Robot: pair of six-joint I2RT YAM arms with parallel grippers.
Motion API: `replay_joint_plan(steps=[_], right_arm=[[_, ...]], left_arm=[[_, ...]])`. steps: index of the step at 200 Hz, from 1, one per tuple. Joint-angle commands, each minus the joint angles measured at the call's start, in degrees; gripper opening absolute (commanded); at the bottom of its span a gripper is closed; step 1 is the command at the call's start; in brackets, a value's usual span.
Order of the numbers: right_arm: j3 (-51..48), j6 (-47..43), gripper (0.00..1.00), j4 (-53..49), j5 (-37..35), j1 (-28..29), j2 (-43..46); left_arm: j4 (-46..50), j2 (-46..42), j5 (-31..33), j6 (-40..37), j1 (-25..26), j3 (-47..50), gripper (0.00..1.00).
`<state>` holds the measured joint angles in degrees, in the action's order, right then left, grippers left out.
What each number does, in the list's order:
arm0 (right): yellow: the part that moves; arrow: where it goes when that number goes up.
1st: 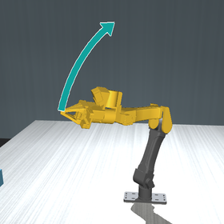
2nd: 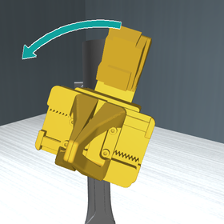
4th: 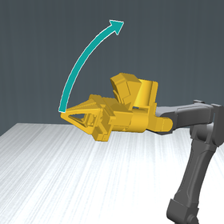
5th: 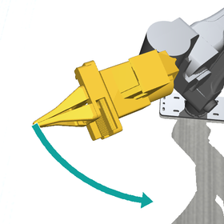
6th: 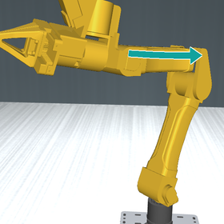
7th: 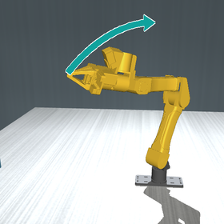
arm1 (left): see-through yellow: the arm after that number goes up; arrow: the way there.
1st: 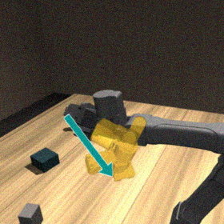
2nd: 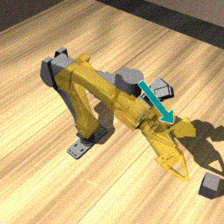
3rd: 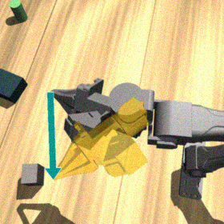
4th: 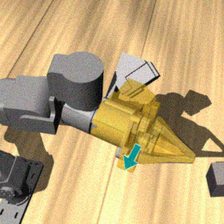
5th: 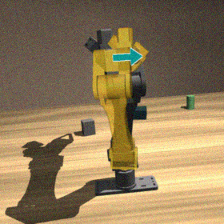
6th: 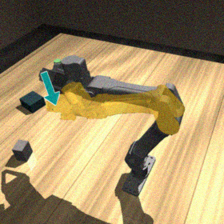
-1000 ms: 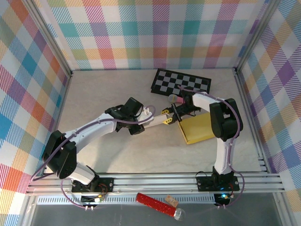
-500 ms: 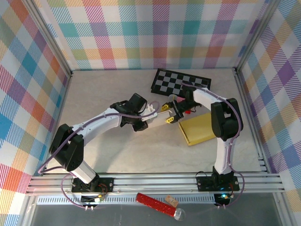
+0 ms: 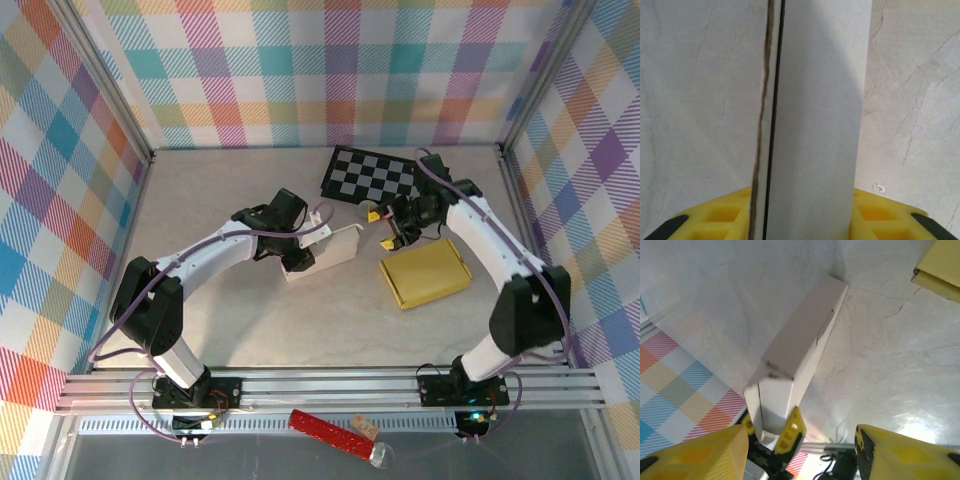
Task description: Fold the paper box
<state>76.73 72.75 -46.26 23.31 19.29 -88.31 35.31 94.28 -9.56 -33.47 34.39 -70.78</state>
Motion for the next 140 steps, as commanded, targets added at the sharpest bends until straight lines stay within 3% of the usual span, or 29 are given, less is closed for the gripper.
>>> replay_joint_plan(steps=[1, 31, 122, 140], right_arm=[[-3.31, 2.39, 0.54, 6.02, -11.03, 6.56, 1.63], [-5.19, 4.11, 0.54, 12.72, -16.33, 12.61, 1.8], [-5.81, 4.35, 0.49, 15.22, -16.16, 13.58, -4.23], [-4.44, 3.86, 0.42, 11.98, -17.12, 13.63, -5.58]], left_arm=[[3.16, 1.52, -3.05, 1.13, -0.29, -0.54, 0.37], [3.36, 1.43, -3.04, 0.86, -0.38, -0.63, 0.37], [3.63, 2.02, -3.27, 0.86, -0.38, -1.2, 0.37], [3.54, 2.1, -3.27, 0.93, -0.39, -1.35, 0.37]])
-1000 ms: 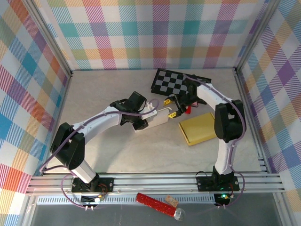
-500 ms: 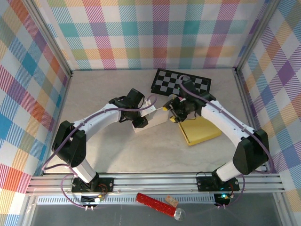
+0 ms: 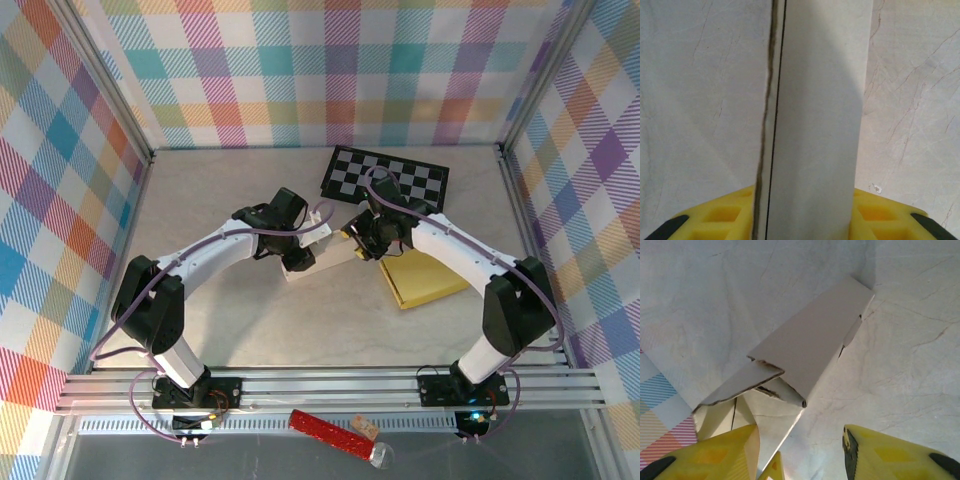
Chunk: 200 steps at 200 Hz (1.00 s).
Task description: Fold the paper box
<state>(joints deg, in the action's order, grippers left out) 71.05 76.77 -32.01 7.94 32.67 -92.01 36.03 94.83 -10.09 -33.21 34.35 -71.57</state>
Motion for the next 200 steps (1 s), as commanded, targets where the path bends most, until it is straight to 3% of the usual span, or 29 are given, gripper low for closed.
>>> replay_joint_plan(steps=[1, 68, 115, 141, 168, 200], right_arm=[[1.26, -0.15, 0.41, -2.4, -1.77, 0.27, -1.96], [3.3, -0.31, 0.25, -10.18, -3.29, 0.82, -4.81], [5.72, -1.45, 0.21, -13.54, -3.12, 1.0, -6.37], [8.22, -3.46, 0.26, -15.19, -3.67, 1.34, -5.75], [12.05, -10.04, 0.31, -15.56, -5.55, 1.28, -3.53], [14.02, -29.99, 0.39, -11.24, -4.83, -0.13, 0.93]], left_arm=[[2.82, 1.57, -2.7, 0.73, -0.34, -0.58, 0.37], [2.64, 1.7, -2.39, 0.95, -0.33, -0.73, 0.37], [2.47, 1.65, -2.16, 0.91, -0.38, -0.73, 0.38], [2.64, 1.36, -2.21, 0.51, -0.5, -0.51, 0.37], [2.81, 0.98, -2.74, -0.09, -0.6, -0.14, 0.36], [3.17, 0.96, -3.21, -0.78, -0.68, -0.24, 0.35]])
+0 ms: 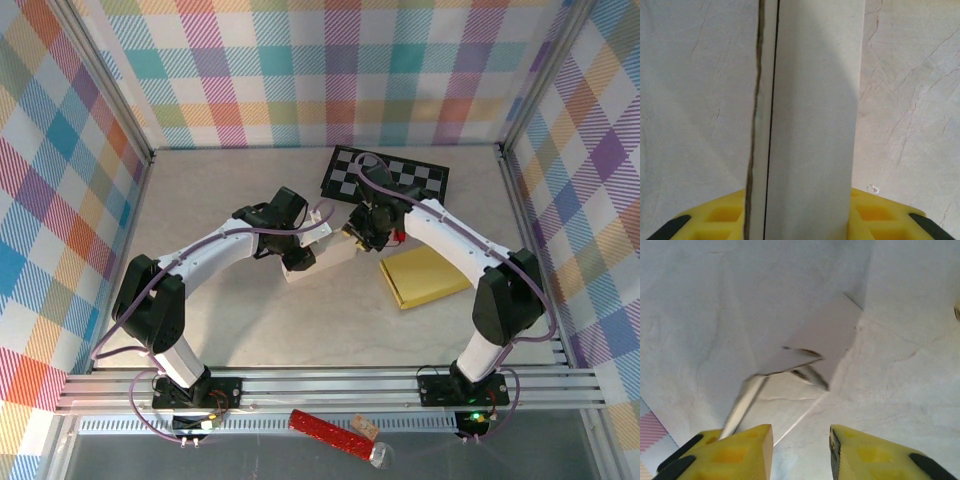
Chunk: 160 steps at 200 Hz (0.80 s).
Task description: Fold the paper box
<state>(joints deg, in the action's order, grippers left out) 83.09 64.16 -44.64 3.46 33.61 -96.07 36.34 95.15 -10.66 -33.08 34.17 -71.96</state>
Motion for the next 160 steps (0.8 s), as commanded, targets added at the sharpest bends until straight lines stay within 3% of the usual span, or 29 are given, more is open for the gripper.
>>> replay_joint_plan(steps=[1, 35, 58, 96, 160], right_arm=[[1.85, -18.14, 0.39, 1.53, -0.28, -1.17, 5.18], [-3.44, -46.67, 0.4, 9.68, 8.25, -6.53, 10.83], [-5.53, -61.0, 0.39, 8.68, 14.43, -11.69, 9.57], [0.82, -74.3, 0.36, -1.63, 23.74, -15.67, 1.74], [1.99, -81.66, 0.46, -2.76, 29.38, -15.54, -1.61]], left_arm=[[2.86, 0.6, -2.67, -0.92, -0.51, 0.16, 0.35], [3.11, 0.5, -3.02, -1.24, -0.51, 0.25, 0.35], [3.3, 0.45, -3.05, -1.53, -0.51, 0.25, 0.34], [3.39, 0.07, -3.38, -1.73, -0.6, 0.67, 0.34], [3.57, 0.08, -3.63, -2.16, -0.86, 0.6, 0.34]])
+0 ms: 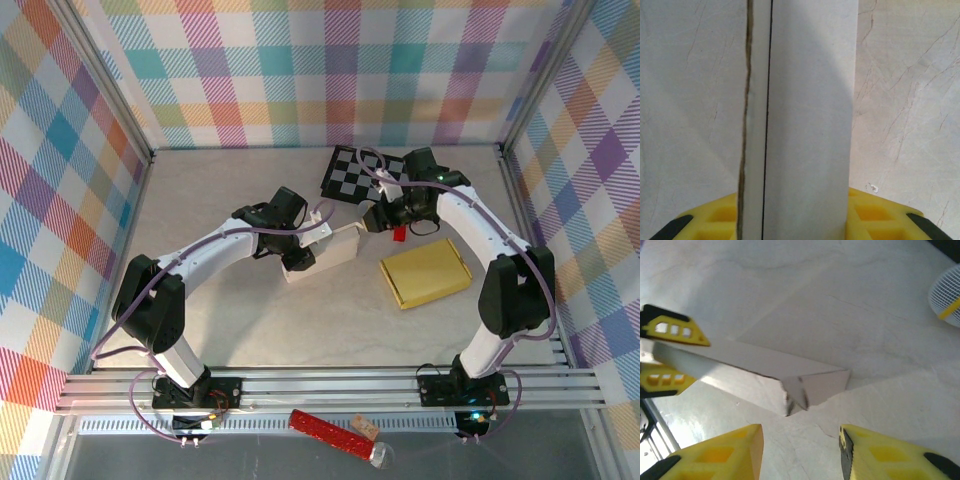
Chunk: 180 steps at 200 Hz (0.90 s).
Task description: Fold the paper box
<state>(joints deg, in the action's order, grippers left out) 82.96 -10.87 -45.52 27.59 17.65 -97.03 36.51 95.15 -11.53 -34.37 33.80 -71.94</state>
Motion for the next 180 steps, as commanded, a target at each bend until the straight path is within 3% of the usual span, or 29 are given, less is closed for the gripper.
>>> replay_joint_plan(steps=[1, 88, 180], right_arm=[[2.21, -6.66, 0.46, -1.92, 5.31, 0.43, -0.72], [6.73, -9.67, 0.42, -3.35, 0.28, 2.69, -5.4], [7.74, -9.61, 0.23, -3.18, -5.35, 4.23, -6.85]], left_arm=[[3.39, 0.06, -2.73, -0.87, -0.49, 0.58, 0.34], [3.47, 0.06, -2.88, -0.96, -0.75, 0.58, 0.34], [3.65, 0.64, -3.04, -1.01, -0.84, -0.11, 0.34]])
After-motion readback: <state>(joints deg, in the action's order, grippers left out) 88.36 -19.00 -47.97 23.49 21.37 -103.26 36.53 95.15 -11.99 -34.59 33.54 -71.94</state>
